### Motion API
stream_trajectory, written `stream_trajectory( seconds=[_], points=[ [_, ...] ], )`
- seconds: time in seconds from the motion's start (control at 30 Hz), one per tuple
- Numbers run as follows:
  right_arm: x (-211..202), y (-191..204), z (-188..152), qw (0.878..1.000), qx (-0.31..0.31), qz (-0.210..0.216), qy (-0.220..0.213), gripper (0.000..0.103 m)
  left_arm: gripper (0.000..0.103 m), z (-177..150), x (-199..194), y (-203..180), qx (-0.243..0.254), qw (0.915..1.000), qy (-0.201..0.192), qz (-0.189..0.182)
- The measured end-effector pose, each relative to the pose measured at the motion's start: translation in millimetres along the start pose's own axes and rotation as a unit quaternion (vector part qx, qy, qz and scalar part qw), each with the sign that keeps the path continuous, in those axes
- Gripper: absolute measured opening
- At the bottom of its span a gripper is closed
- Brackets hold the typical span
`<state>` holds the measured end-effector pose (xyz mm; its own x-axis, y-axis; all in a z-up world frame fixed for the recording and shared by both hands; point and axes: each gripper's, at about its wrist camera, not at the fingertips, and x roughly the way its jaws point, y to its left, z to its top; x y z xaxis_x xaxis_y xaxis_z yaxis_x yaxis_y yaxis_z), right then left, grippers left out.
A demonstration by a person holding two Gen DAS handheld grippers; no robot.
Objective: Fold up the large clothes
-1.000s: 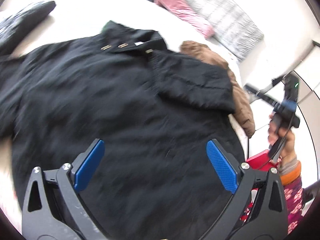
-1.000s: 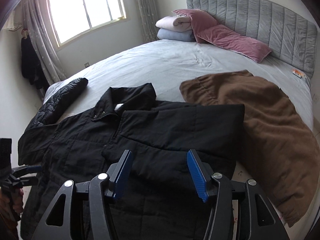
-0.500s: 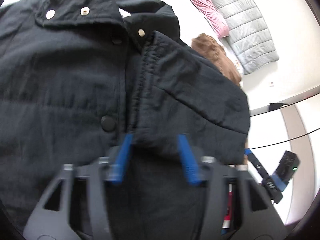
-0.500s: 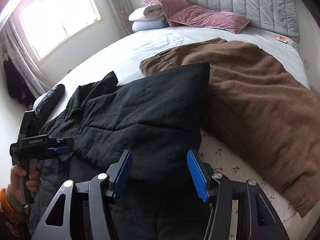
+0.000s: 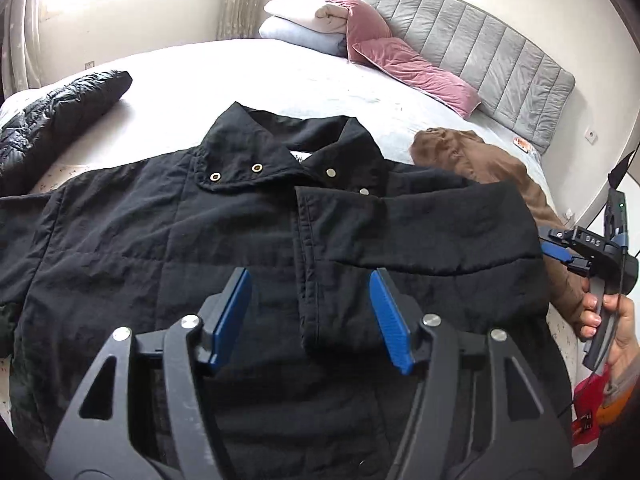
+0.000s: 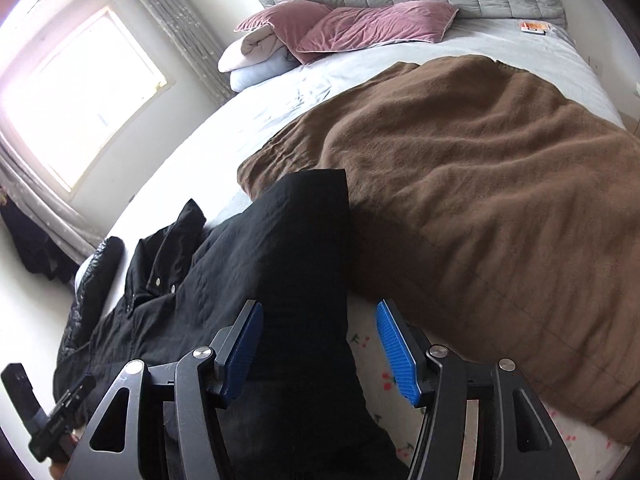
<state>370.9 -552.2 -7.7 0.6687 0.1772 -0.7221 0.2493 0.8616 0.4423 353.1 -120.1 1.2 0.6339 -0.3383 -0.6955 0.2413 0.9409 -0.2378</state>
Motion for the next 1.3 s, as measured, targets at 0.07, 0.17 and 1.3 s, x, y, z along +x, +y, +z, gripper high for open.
stream_trajectory(
  seconds=[0.07, 0.17, 1.3],
  points=[
    [16.7, -4.0, 11.9, 1.0, 0.023, 0.004, 0.004, 0.059, 0.062, 8.3, 17.4, -0.5, -0.001, 0.9997, 0.012, -0.022],
    [37.0, -12.3, 20.2, 0.998, 0.064, 0.005, 0.007, 0.059, 0.063, 16.1, 56.1, 1.0, 0.017, 0.9984, 0.053, 0.01],
    [4.0, 75.6, -12.6, 0.974, -0.166, -0.119, -0.095, 0.025, 0.052, 0.1, 53.5, -12.0, 0.056, 0.9981, 0.0, -0.026]
  ],
)
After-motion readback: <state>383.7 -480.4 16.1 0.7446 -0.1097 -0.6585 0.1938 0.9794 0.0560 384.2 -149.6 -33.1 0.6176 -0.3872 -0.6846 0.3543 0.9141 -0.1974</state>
